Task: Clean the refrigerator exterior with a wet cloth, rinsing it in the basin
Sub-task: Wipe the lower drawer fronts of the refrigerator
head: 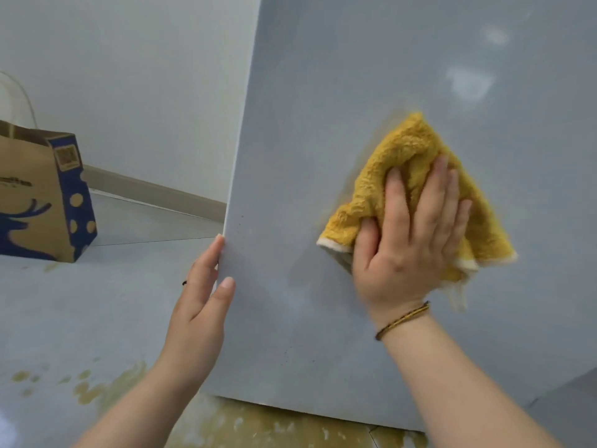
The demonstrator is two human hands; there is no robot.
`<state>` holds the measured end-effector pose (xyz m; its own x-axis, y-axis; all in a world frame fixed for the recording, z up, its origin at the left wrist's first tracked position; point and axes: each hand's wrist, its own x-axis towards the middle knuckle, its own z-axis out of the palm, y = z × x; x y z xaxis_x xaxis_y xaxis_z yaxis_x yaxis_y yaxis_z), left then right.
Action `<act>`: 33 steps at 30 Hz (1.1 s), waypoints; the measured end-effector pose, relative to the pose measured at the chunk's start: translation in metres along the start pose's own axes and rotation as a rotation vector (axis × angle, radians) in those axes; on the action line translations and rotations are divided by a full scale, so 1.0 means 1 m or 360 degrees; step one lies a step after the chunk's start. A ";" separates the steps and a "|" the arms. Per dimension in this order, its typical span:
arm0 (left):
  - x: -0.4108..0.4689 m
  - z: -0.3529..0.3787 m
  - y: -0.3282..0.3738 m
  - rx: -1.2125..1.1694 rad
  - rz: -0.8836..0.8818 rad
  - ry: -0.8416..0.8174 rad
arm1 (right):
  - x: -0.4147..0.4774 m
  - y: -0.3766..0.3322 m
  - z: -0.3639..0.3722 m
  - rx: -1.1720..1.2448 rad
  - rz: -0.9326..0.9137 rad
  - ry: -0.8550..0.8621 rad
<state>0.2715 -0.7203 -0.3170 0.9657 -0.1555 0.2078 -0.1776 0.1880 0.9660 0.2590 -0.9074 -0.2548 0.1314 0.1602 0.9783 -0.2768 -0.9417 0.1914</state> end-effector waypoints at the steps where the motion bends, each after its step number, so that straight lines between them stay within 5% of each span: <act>1: 0.001 -0.001 0.000 -0.0017 0.0003 0.0000 | -0.010 -0.015 0.002 0.0007 0.0040 -0.0036; 8: 0.016 -0.025 0.000 -0.0189 -0.0008 -0.0147 | -0.073 -0.029 -0.001 0.0137 -0.1269 -0.0594; 10: 0.017 -0.027 0.001 -0.0210 -0.0017 -0.0172 | -0.050 -0.024 -0.003 0.0191 -0.1225 -0.0544; 15: 0.026 -0.031 0.001 -0.0225 0.0015 -0.0209 | 0.014 -0.053 0.006 0.0161 -0.0367 -0.0232; 17: 0.030 -0.035 0.001 -0.0210 0.0019 -0.0255 | 0.013 -0.071 0.008 0.0172 -0.0237 -0.0190; 28: 0.034 -0.045 0.004 -0.0024 0.0056 -0.0414 | -0.109 -0.038 -0.001 0.0017 -0.1529 -0.0750; 33: 0.018 -0.031 -0.006 0.0414 0.0228 -0.0309 | -0.039 -0.015 -0.001 0.0237 -0.0867 -0.0430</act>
<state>0.2954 -0.6942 -0.3236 0.8778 -0.3319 0.3455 -0.3753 -0.0280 0.9265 0.2567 -0.8995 -0.2957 0.4578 0.5668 0.6850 0.0310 -0.7801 0.6248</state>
